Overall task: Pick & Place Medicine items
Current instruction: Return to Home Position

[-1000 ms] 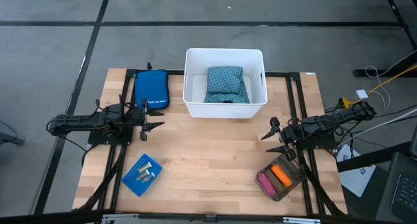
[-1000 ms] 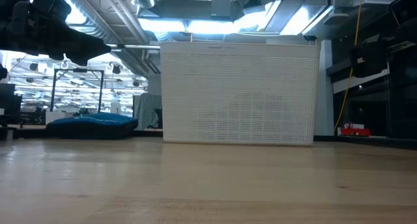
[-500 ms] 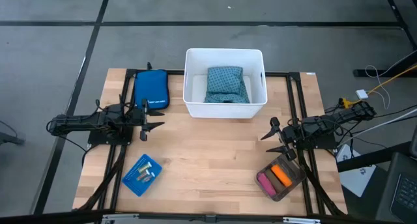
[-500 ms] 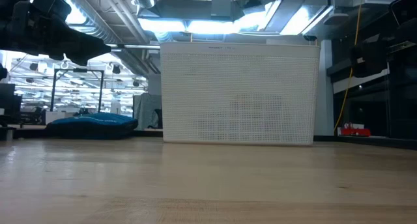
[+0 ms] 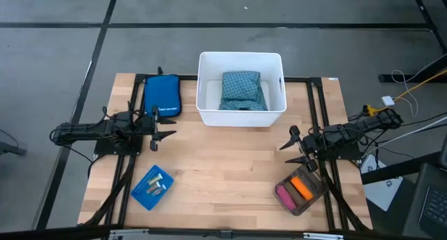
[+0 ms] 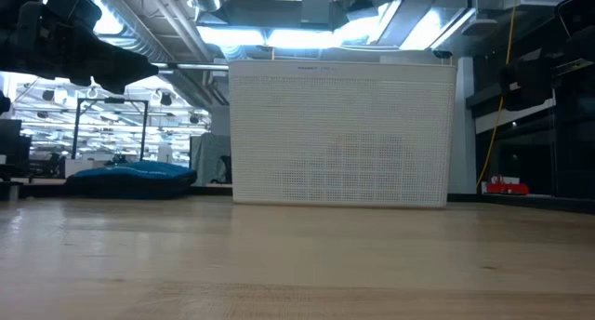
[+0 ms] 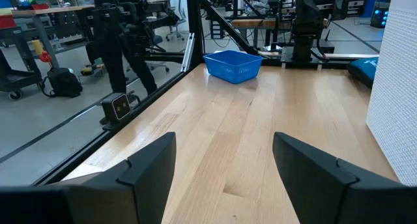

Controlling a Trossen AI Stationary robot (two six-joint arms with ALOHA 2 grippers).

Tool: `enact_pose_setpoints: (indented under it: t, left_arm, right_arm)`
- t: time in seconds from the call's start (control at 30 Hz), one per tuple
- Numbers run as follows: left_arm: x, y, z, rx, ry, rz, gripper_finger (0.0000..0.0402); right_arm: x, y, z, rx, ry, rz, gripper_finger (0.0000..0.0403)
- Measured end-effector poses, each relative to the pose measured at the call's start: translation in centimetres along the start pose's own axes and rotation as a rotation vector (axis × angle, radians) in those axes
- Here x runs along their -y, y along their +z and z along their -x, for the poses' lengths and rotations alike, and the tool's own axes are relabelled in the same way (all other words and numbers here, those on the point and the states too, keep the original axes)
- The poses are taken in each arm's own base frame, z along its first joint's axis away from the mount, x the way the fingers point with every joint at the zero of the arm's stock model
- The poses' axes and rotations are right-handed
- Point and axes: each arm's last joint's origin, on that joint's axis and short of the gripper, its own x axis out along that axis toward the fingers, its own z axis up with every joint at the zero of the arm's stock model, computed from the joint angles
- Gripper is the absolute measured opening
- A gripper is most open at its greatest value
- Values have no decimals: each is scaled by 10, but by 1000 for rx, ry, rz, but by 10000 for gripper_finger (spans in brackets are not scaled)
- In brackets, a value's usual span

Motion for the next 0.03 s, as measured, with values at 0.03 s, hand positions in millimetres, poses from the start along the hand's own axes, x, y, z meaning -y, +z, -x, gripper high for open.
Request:
enact_pose_setpoints:
  t: [0.03]
  left_arm:
    - [0, 0, 0, 0, 0, 0, 169]
  right_arm:
    - [0, 0, 0, 1, 0, 0, 256]
